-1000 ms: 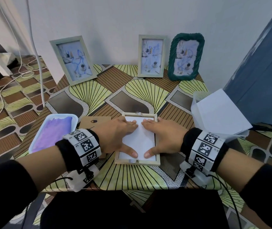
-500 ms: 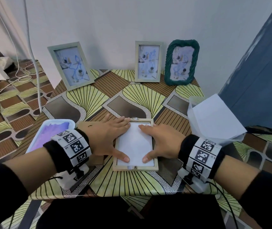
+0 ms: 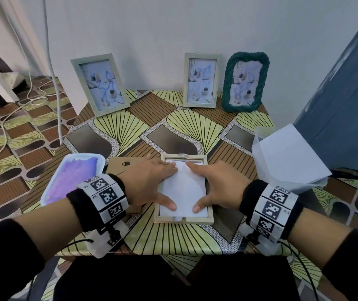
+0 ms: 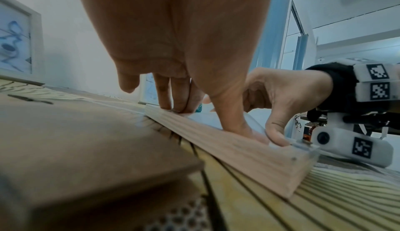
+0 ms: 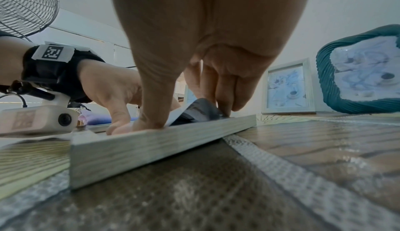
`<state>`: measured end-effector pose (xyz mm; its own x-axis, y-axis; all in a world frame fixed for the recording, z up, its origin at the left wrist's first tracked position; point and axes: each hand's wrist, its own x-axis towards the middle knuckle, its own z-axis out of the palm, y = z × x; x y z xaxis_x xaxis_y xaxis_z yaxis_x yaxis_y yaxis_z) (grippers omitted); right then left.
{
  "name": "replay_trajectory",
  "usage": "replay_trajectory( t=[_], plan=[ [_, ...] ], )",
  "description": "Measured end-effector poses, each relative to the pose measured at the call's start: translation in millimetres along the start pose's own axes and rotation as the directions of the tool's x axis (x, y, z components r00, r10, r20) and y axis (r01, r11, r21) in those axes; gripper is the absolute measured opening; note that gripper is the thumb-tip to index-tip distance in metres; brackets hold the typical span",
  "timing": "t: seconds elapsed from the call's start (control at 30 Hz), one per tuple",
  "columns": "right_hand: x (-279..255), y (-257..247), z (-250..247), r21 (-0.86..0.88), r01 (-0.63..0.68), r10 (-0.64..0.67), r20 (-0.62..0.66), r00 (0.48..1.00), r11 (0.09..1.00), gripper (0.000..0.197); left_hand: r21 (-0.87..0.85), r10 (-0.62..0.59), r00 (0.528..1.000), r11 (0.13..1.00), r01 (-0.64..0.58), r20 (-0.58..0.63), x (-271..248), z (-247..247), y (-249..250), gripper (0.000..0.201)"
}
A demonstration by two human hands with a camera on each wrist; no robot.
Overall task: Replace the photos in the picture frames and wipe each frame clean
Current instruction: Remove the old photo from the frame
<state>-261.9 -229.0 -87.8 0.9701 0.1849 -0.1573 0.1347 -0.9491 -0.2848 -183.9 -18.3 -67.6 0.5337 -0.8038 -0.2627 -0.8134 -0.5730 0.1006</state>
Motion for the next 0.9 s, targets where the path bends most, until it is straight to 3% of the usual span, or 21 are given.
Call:
replay_trajectory(
  t=[0.13, 0.33, 0.63, 0.77, 0.9],
  plan=[
    [0.4, 0.8, -2.2, -0.028, 0.021, -0.021, 0.005, 1.000, 0.999, 0.120, 0.000, -0.032, 0.998, 0.999, 0.032, -0.046, -4.4, -2.9, 4.5, 0.089],
    [5.9, -1.4, -9.6, -0.085, 0.003, 0.013, 0.193, 0.981, 0.996, 0.131, -0.004, -0.057, 0.998, 0.998, 0.056, -0.030, -2.2, -0.1, 3.6, 0.090],
    [-0.2, -3.4, -3.0, -0.038, -0.007, 0.010, 0.075, 0.997, 0.999, 0.119, -0.024, -0.025, 0.995, 0.999, 0.023, -0.094, -3.9, 7.5, -3.4, 0.091],
    [-1.5, -2.4, -0.9, -0.025, 0.020, -0.020, 0.001, 1.000, 0.999, 0.120, -0.033, -0.008, 0.999, 0.999, 0.007, -0.032, -3.8, 13.8, -10.7, 0.117],
    [-5.7, -3.3, -0.7, -0.006, 0.044, -0.044, -0.043, 0.998, 0.999, 0.117, -0.070, -0.023, 0.999, 0.997, 0.025, 0.026, -1.7, 17.2, -13.2, 0.117]
  ],
)
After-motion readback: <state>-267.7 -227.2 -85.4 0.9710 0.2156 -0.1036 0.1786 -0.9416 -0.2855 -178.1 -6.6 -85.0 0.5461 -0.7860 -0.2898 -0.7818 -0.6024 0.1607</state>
